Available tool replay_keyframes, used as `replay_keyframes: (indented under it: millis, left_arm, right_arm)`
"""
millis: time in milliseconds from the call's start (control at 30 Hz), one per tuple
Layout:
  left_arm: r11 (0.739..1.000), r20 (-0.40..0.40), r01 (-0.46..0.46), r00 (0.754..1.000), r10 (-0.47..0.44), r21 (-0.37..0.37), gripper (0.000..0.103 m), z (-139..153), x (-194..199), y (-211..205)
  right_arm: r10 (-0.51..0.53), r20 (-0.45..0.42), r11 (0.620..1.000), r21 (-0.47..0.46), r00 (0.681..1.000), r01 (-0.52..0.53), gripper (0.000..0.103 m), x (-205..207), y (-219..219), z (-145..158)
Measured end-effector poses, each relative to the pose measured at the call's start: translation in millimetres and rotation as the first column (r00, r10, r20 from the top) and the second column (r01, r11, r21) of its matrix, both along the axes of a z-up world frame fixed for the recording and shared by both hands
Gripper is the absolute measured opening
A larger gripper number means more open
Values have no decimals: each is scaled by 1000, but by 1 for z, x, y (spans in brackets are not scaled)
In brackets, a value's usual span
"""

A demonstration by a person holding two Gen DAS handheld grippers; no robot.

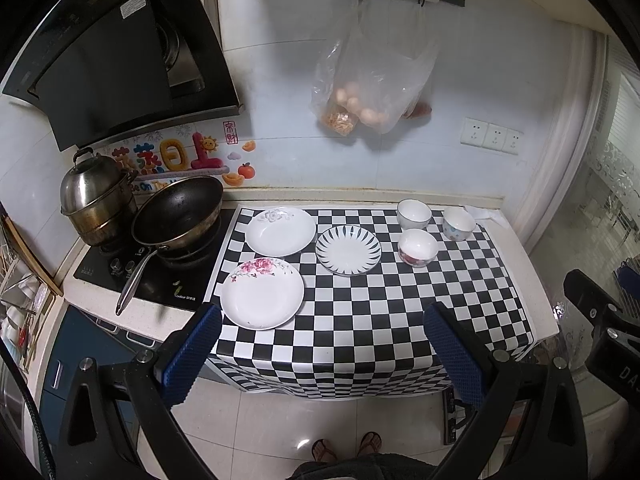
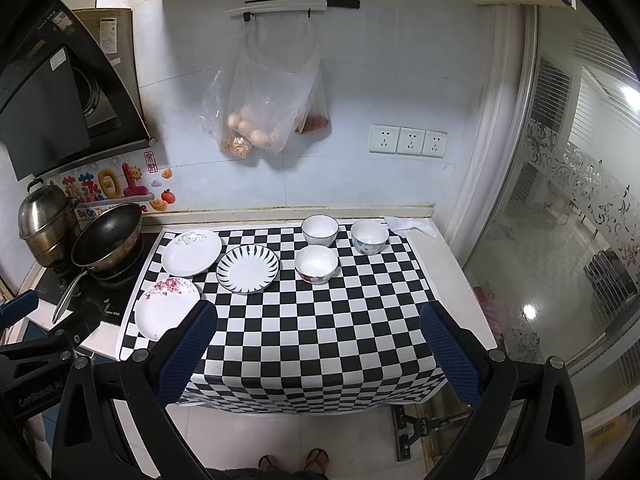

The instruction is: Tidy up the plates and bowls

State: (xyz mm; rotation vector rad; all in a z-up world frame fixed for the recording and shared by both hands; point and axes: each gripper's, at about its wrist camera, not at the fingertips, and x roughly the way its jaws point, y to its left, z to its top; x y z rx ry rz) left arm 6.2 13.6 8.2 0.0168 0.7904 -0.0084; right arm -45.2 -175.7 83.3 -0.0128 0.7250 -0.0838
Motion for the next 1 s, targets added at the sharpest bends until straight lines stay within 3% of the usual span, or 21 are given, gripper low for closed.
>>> replay_keyframes:
  millis: [333, 533, 667, 800, 1000]
  left_arm:
    - [1000, -2, 0, 1000, 0, -3, 103, -1, 3, 1]
    - [998, 1, -52, 999, 53, -32, 103, -16, 23, 32]
    - [994, -46, -113, 993, 113, -3, 103, -58, 49, 71]
    - [983, -144, -181, 973, 179, -4, 103, -104, 86, 113]
    - [972, -321, -231, 925, 205, -45, 103, -184, 146, 165]
  right_arm:
    - [-7, -8, 1000, 19, 1000, 7, 103, 3, 1, -3]
    - [11, -17, 994, 113, 1000, -9, 103, 24, 5, -25]
    - [98, -89, 981, 176, 991, -81, 103, 61, 26, -68]
    - [180, -186, 966, 217, 966, -138, 103, 105, 56, -123]
    - [295, -351, 933, 308, 889, -188, 103, 188, 104, -223]
